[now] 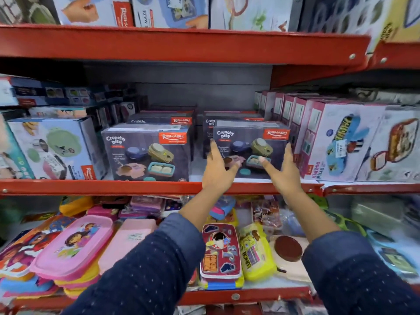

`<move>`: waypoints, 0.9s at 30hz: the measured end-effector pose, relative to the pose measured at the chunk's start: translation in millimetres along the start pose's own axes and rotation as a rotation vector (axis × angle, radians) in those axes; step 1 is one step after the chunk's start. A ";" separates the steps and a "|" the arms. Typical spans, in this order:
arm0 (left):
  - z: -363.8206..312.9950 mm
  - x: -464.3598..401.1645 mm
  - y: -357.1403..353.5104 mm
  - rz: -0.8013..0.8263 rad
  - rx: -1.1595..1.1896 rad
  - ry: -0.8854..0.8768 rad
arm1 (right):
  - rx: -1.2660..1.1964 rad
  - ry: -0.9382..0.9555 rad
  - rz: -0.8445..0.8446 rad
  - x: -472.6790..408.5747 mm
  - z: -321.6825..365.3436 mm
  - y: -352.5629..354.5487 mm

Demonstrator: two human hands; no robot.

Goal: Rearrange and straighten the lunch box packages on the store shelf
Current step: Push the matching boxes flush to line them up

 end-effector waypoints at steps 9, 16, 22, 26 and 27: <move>6.9 12.6 18.7 -0.107 0.029 0.008 | -0.026 0.058 0.040 5.8 8.0 -14.4; 2.8 35.7 23.0 -0.133 -0.017 -0.015 | -0.020 0.064 0.045 23.5 7.8 -2.1; -1.4 46.3 29.2 -0.107 -0.013 -0.004 | -0.027 0.022 0.056 39.1 16.8 3.7; -4.8 49.7 33.3 -0.067 0.022 0.051 | -0.022 -0.002 0.064 42.7 23.2 3.6; -4.3 49.0 32.5 -0.082 0.029 0.022 | -0.012 0.024 0.037 41.7 25.4 2.0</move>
Point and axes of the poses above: each hand's wrist, its own x-axis away from the middle knuckle, its own y-axis out of the back of the hand, z = x × y, the point moved 1 cm from there along -x, towards the middle knuckle, and after that the axes turned 5 degrees about x, right-handed, at the moved point
